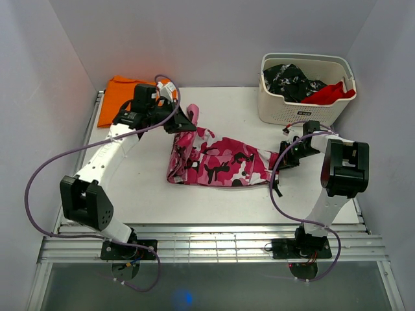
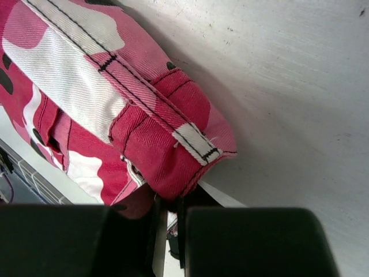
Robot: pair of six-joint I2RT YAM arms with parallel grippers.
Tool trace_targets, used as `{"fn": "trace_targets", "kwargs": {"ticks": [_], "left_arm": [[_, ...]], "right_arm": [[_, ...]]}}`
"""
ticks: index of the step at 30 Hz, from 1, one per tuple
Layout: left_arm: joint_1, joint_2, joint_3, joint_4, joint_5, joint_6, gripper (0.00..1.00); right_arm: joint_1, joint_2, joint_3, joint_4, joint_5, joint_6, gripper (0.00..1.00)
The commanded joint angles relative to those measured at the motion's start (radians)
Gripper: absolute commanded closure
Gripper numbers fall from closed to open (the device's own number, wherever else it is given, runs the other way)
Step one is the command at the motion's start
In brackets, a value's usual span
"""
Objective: Fold and stack the trousers
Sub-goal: Fold the trousers
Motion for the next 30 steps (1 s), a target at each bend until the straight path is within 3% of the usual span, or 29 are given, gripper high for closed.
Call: {"fn": "trace_targets", "kwargs": {"ticks": [1, 16, 30], "left_arm": [[-0.118, 0.030, 0.039, 0.129, -0.101, -0.110, 1.00], [-0.405, 0.272, 0.068, 0.350, -0.258, -0.238, 1.00], [-0.525, 0.441, 0.169, 0.372, -0.374, -0.271, 1.00]], "right_arm": [[0.011, 0.020, -0.018, -0.001, -0.022, -0.022, 0.92], [0.015, 0.018, -0.038, -0.001, -0.056, -0.030, 0.92], [0.015, 0.019, -0.053, 0.008, -0.090, -0.010, 0.92]]}}
